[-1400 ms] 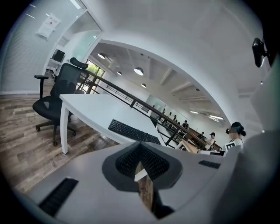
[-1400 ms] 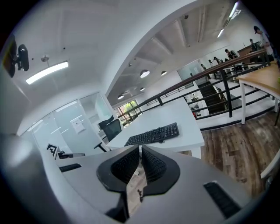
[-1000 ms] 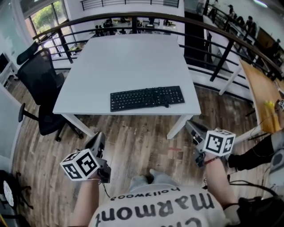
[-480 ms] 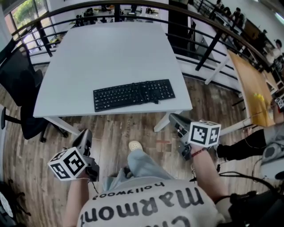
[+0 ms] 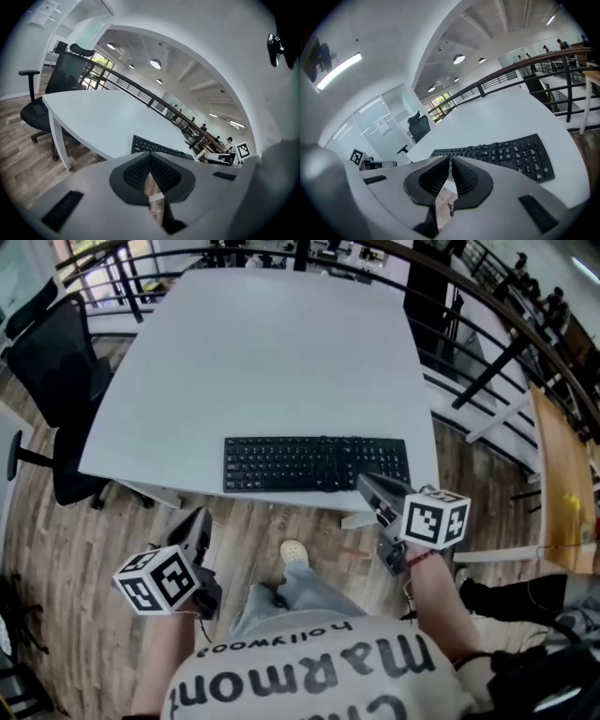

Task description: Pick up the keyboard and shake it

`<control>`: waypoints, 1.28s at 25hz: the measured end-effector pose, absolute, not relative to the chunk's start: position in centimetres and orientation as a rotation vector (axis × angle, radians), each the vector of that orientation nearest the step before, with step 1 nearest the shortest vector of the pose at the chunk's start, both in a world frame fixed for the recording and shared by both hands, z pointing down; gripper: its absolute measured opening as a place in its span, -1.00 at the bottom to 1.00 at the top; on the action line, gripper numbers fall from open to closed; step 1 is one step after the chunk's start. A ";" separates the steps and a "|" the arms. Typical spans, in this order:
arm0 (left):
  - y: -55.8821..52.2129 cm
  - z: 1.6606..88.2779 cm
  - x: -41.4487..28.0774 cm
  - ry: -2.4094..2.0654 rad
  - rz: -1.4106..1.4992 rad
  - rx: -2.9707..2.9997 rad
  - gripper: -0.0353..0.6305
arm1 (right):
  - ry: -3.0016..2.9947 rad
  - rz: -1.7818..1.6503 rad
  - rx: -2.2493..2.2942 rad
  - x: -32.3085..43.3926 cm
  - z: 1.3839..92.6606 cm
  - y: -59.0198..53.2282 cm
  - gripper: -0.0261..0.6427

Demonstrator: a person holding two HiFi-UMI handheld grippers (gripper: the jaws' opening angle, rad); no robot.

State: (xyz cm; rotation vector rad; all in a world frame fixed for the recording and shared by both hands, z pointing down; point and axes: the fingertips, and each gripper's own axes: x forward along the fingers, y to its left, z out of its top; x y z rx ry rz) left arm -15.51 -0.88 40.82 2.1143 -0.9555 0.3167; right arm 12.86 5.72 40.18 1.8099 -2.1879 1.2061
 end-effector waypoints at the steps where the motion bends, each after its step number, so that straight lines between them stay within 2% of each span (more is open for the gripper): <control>1: -1.4 41.2 -15.2 -0.965 0.324 2.105 -0.88 | -2.199 1.208 1.785 13.1 40.4 4.6 -0.78; 15: -7.9 45.6 -9.5 -1.042 0.385 1.970 -0.88 | -2.303 1.195 1.293 13.4 45.1 -7.9 -0.78; 23: -8.5 47.7 -10.4 -1.142 0.419 1.883 -0.88 | -2.358 1.145 0.967 10.9 46.7 -11.0 -0.77; 24: -8.4 47.8 -10.5 -1.145 0.425 1.876 -0.88 | -2.356 1.127 0.899 10.3 46.9 -10.9 -0.74; 25: -8.4 47.9 -10.6 -1.150 0.430 1.873 -0.88 | -2.352 1.119 0.823 9.6 47.2 -10.7 -0.63; 27: -8.2 47.8 -10.7 -1.161 0.433 1.870 -0.88 | -2.328 1.100 0.667 8.4 47.8 -10.1 -0.27; 32: -7.9 47.8 -11.4 -1.186 0.435 1.854 -0.88 | -2.213 0.960 0.357 6.2 49.6 -9.5 -0.27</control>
